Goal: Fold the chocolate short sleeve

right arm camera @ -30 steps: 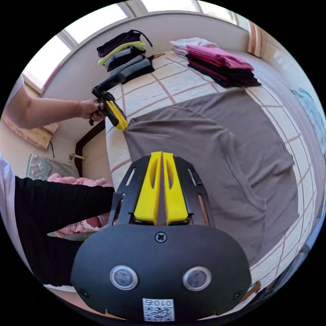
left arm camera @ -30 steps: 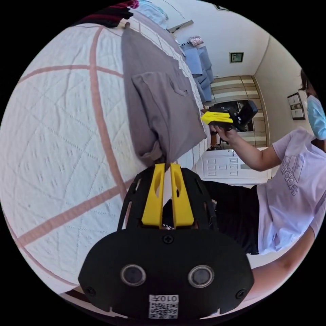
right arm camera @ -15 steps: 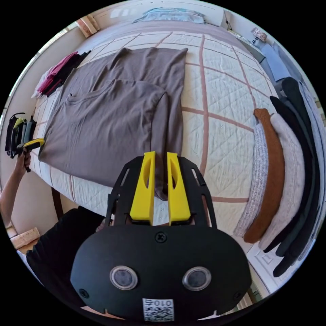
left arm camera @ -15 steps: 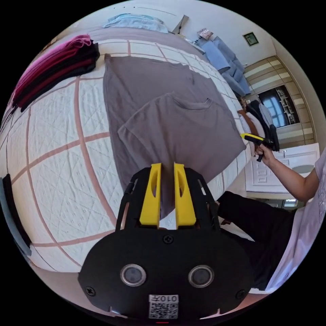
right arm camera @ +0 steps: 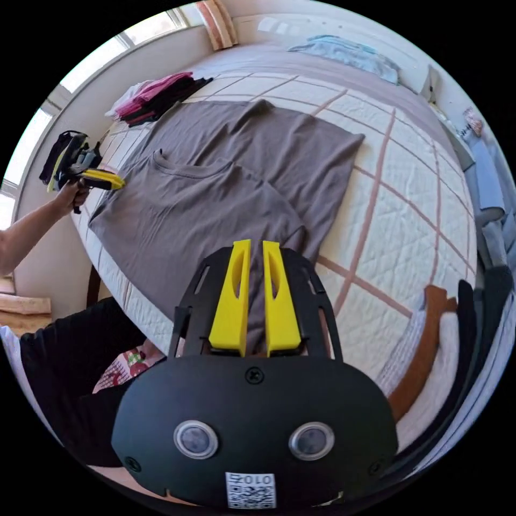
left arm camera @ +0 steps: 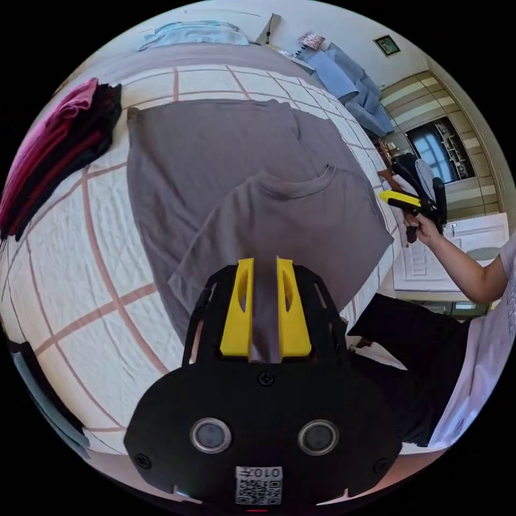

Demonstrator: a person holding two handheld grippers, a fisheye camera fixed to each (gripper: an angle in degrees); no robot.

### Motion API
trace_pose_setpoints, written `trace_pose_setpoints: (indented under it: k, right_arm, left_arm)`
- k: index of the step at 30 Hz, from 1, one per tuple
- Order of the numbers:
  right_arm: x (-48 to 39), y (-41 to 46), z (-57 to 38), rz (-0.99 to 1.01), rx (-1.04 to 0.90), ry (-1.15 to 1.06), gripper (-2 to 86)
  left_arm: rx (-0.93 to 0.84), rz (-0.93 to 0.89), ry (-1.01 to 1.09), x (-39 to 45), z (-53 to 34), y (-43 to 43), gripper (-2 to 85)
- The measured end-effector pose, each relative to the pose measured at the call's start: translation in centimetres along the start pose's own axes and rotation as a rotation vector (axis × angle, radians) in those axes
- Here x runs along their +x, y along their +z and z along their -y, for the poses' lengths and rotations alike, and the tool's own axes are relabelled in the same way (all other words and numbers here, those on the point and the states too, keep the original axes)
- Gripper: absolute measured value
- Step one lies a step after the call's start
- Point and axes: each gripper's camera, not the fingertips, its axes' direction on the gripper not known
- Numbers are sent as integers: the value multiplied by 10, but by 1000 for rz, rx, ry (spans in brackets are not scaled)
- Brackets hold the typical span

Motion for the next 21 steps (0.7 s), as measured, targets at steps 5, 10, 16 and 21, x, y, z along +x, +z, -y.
trace_pose_setpoints:
  k: [5, 10, 16, 21]
  right_arm:
    - [11, -10, 13, -137, 119, -14, 58]
    - [71, -2, 74, -235, 153, 19, 73]
    - [172, 13, 168, -77, 207, 110, 95]
    - [206, 45, 196, 25, 129, 125, 123]
  left_arm:
    - [74, 118, 43, 32, 46, -26, 70]
    - [136, 422, 50, 29, 124, -77, 102]
    - [28, 547, 300, 24, 250, -101, 129]
    - [-169, 584, 460, 30, 313, -84, 138]
